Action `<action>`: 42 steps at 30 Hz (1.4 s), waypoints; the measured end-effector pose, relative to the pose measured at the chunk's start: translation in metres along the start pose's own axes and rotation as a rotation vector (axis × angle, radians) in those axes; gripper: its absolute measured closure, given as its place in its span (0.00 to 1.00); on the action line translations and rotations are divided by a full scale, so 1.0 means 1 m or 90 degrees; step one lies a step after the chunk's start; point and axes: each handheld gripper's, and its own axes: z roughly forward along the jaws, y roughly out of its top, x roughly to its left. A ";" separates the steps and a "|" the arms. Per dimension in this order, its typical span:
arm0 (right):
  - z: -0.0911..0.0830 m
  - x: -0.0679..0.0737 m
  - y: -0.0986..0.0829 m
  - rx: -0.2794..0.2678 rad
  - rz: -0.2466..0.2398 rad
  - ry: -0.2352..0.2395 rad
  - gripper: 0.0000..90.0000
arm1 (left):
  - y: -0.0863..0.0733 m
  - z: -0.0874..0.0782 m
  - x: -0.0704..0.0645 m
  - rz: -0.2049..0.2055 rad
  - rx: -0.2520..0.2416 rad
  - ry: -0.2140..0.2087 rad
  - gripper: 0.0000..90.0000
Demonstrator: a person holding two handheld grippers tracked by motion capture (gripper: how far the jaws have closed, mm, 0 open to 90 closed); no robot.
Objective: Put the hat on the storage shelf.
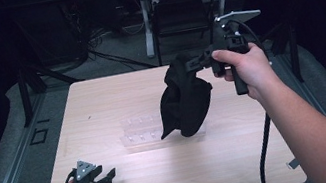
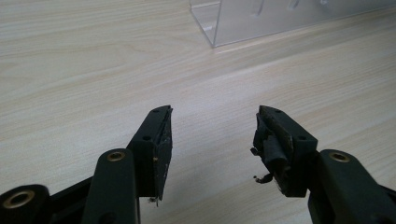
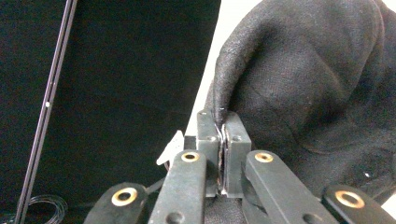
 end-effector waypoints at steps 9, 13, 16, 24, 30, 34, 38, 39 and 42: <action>0.009 -0.003 0.007 -0.003 -0.003 -0.012 0.98 | 0.000 0.000 0.000 0.001 0.000 0.000 0.52; 0.015 -0.006 0.012 -0.005 -0.003 -0.021 0.98 | 0.000 0.000 0.000 0.001 0.000 0.000 0.52; 0.019 -0.008 0.016 -0.003 -0.003 -0.027 0.98 | 0.000 0.000 0.001 0.002 0.001 0.000 0.52; 0.032 -0.013 0.023 0.000 0.000 -0.041 0.98 | 0.000 0.000 0.001 -0.001 -0.002 0.000 0.52; 0.038 -0.013 0.022 0.010 -0.008 -0.034 0.98 | 0.000 0.001 -0.001 0.002 0.001 -0.001 0.52; 0.041 -0.012 0.021 0.011 -0.012 -0.029 0.98 | 0.001 0.001 -0.004 0.007 0.002 -0.003 0.52; 0.046 -0.013 0.020 0.015 -0.011 -0.016 0.98 | 0.001 0.001 -0.008 0.007 -0.002 -0.009 0.52; 0.047 -0.013 0.019 0.015 -0.010 -0.012 0.98 | 0.002 0.001 -0.008 0.012 0.001 -0.010 0.52; 0.049 -0.014 0.018 0.018 -0.008 0.000 0.98 | 0.003 0.000 -0.010 0.020 -0.003 -0.009 0.53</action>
